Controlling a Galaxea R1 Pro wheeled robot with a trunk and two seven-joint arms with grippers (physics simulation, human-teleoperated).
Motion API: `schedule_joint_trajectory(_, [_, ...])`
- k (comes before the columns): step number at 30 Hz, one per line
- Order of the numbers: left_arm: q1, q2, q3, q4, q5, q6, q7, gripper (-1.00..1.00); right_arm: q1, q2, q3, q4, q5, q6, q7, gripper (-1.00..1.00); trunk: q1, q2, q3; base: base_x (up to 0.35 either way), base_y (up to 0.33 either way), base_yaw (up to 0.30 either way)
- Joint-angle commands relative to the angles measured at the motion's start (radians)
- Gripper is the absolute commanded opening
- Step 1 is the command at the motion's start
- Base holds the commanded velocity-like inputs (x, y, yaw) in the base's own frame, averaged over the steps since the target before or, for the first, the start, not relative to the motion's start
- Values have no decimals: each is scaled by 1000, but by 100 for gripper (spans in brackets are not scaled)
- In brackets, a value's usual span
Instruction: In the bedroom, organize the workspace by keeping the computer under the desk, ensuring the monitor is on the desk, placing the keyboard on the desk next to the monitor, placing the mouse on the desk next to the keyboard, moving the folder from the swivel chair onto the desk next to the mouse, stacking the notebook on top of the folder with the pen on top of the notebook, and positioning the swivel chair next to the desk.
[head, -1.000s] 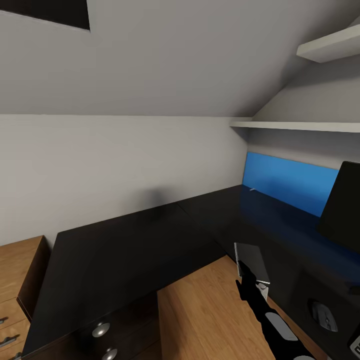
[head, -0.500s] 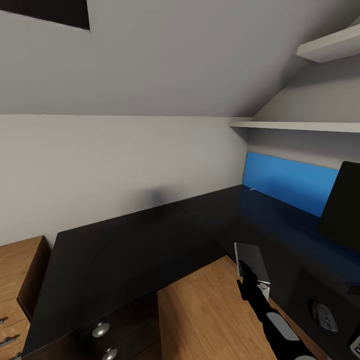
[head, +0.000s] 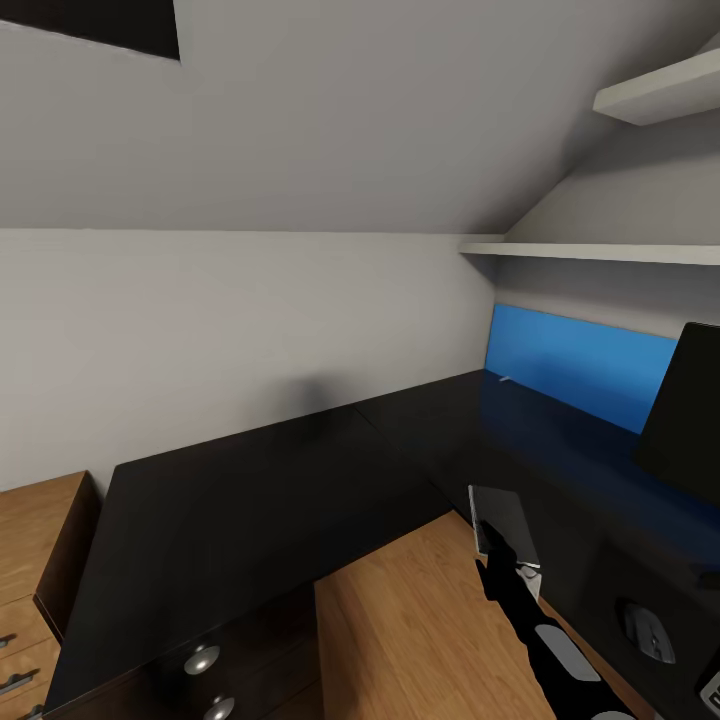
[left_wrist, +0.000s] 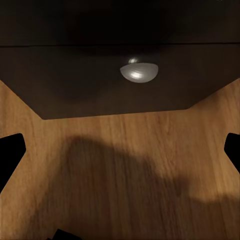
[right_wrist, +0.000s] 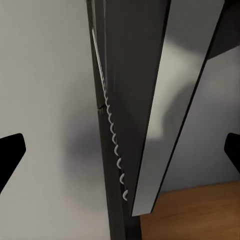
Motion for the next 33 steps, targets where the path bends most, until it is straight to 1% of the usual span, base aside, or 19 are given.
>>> schedule_joint_trajectory(1, [-1, 0, -2, 1, 9, -3, -4, 100, -1, 0, -3, 1, -10, 10, 2, 100, 0, -1, -1, 0, 0, 0])
schedule_joint_trajectory(6, [-1, 0, -2, 1, 9, -3, -4, 100, -1, 0, -5, 1, -10, 10, 2, 100, 0, -1, -1, 0, 0, 0])
schedule_joint_trajectory(9, [-1, 0, -2, 1, 9, -3, -4, 100, -1, 0, -27, 1, -10, 10, 2, 100, 0, -1, -1, 0, 0, 0])
schedule_joint_trajectory(10, [-1, 0, -2, 1, 9, -3, -4, 100, -1, 0, -48, 1, -9, 11, 2, 100, 0, -1, -1, 0, 0, 0])
schedule_joint_trajectory(13, [-1, 0, -2, 1, 9, -3, -4, 100, -1, 0, -83, 1, -9, 13, 2, 100, 0, -1, -1, 0, 0, 0])
schedule_joint_trajectory(16, [-1, 0, -2, 1, 9, -3, -4, 100, -1, 0, -97, 1, -8, 14, 1, 100, 0, -1, -1, 0, 0, 0])
schedule_joint_trajectory(20, [0, 0, -3, 1, 9, -3, -5, 100, -1, 1, -105, 1, -8, 16, 1, 100, 0, -1, -1, 0, 0, 0])
schedule_joint_trajectory(33, [-1, 0, -3, 1, 9, -3, -4, 100, -1, 1, -108, 1, -7, 16, 0, 100, 0, -1, -1, 0, 0, 0])
